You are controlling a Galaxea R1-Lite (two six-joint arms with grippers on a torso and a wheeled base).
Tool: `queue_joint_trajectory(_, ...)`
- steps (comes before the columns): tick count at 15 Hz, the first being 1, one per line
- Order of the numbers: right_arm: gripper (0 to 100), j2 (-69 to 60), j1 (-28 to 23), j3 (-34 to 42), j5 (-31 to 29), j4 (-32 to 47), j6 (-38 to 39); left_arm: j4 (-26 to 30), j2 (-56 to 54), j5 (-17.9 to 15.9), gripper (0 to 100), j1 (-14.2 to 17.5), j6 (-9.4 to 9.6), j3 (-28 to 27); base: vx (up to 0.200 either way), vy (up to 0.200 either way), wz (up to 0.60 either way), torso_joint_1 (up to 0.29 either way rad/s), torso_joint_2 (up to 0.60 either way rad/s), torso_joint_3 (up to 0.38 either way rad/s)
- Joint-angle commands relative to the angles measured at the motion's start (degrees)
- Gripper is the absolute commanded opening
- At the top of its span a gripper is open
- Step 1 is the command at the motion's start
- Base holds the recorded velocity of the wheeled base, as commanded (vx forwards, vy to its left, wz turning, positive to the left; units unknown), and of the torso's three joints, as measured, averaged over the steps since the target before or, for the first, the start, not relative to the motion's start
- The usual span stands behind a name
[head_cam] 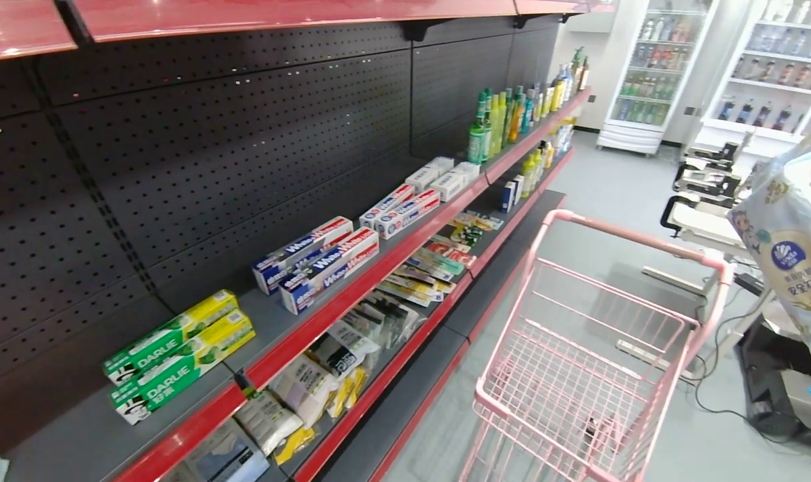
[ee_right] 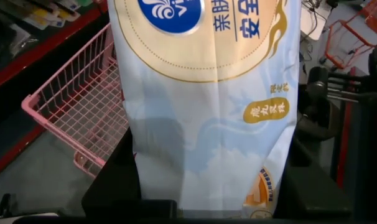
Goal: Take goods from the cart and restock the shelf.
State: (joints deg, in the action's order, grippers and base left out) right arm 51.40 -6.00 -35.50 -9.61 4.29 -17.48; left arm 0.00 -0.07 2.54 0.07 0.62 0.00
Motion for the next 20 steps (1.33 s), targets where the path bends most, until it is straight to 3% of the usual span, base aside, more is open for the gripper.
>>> queue_joint_trajectory(1, 0, -0.68, 0.02, 0.52, 0.03, 0.02, -0.01, 0.09, 0.07, 0.01, 100, 0.01, -0.01, 0.00, 0.000, 0.000, 0.60, 0.002, 0.00, 0.002)
queue_joint_trajectory(20, 0, -2.70, 0.37, 2.19, 0.11, 0.02, -0.54, 0.00, 0.07, 0.01, 100, 0.01, -0.01, 0.00, 0.000, 0.000, 0.60, 0.003, 0.00, 0.003)
